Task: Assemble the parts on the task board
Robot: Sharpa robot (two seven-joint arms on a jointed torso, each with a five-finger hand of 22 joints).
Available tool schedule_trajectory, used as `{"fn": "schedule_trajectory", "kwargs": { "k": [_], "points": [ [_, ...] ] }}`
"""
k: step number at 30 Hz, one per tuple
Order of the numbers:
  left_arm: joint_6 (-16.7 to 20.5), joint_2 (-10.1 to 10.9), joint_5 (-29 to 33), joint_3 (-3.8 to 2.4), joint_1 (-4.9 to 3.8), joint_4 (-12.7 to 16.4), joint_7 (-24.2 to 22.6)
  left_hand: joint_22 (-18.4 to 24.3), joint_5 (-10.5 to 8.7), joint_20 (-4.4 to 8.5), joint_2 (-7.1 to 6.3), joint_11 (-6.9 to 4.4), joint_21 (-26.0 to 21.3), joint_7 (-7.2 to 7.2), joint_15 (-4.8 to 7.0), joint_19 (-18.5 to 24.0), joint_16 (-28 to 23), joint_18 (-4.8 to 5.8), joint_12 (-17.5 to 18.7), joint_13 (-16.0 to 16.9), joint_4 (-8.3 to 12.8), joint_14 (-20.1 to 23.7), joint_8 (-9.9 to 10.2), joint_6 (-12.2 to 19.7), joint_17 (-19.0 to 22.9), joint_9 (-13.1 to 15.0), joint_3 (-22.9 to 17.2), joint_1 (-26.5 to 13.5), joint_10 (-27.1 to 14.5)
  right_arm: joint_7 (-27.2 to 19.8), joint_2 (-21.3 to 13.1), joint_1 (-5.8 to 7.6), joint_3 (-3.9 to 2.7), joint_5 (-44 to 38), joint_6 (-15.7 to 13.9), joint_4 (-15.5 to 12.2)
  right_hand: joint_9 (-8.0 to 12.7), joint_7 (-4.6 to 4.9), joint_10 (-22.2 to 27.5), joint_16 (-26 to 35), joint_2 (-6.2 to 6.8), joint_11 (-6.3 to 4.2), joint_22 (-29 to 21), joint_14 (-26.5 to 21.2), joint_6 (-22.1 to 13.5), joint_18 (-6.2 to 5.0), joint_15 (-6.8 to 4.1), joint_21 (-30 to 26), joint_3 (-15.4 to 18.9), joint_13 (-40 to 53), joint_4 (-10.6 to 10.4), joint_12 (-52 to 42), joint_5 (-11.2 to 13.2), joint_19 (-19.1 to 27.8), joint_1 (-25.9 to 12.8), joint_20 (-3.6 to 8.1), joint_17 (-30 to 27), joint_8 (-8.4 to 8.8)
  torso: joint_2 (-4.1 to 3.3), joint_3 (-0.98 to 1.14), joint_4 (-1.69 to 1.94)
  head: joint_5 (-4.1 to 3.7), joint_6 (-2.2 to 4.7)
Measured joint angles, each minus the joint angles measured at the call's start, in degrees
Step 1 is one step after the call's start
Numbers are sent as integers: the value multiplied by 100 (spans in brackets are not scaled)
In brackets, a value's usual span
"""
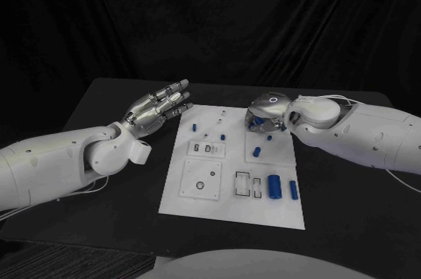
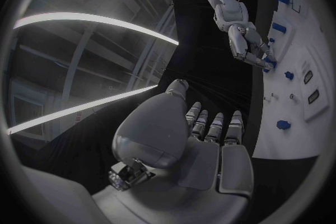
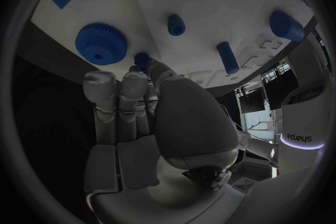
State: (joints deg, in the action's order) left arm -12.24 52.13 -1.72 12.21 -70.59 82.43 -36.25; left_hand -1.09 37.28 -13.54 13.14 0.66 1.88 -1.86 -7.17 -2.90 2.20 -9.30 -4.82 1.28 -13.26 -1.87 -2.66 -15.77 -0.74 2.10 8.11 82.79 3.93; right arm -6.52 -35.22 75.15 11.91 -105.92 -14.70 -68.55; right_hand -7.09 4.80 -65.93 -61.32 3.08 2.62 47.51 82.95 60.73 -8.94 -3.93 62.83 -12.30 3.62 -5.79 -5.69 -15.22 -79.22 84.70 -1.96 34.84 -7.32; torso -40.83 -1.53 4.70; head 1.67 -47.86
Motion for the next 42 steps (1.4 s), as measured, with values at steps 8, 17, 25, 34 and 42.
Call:
{"fn": "schedule_trajectory", "kwargs": {
  "k": [8,17,25,34,42],
  "points": [
    [-19,5,-1,0,0,-3,44,0,27,0,20,0,0,0,-12,0,0,0,0,0,16,-12,-22,0,0,0,-16,20,0,-67,-47,-3,0,21,-146,-22,-62,70,-174,0,46,31,78,0,70,0,0,39,-220,-9,50,20,46,22,91,-22,35,0,9,-3,-4,25,-2],
    [-22,53,-1,0,0,36,67,1,53,-21,0,26,0,-40,-21,-21,0,0,0,-1,75,-21,-22,-40,-5,6,-43,45,-16,-148,-60,147,4,36,-345,-190,-95,115,-222,-39,53,77,171,-13,114,14,28,95,-325,-6,53,15,132,30,127,-31,111,0,17,-5,-8,83,29],
    [73,111,-3,0,0,100,40,48,90,126,-58,79,-56,-82,378,127,-118,0,0,-1,174,158,-45,-82,36,6,-142,-22,-24,-154,119,434,-3,65,-451,-212,-95,115,-235,-68,75,89,196,11,114,55,52,106,-346,6,33,16,136,51,149,-51,152,0,20,-7,-9,127,107],
    [219,139,-3,0,0,129,-41,49,89,175,-28,79,-81,-102,443,176,-136,0,-43,10,174,153,-45,-103,43,12,-142,-64,-24,-165,543,523,-2,308,-447,216,-107,183,-304,-89,123,146,267,-15,141,52,169,129,-434,5,-6,50,136,81,100,-123,187,34,19,-9,-9,166,91],
    [257,118,-3,0,0,132,-96,49,89,175,-28,79,-81,-123,442,176,-136,1,-43,10,174,154,-45,-123,43,11,-142,-64,-24,-199,814,534,-2,457,-428,593,-115,204,-324,-111,123,165,320,-15,161,51,169,169,-433,5,-6,66,136,81,100,-122,224,34,-34,-14,34,103,146]
  ]
}}
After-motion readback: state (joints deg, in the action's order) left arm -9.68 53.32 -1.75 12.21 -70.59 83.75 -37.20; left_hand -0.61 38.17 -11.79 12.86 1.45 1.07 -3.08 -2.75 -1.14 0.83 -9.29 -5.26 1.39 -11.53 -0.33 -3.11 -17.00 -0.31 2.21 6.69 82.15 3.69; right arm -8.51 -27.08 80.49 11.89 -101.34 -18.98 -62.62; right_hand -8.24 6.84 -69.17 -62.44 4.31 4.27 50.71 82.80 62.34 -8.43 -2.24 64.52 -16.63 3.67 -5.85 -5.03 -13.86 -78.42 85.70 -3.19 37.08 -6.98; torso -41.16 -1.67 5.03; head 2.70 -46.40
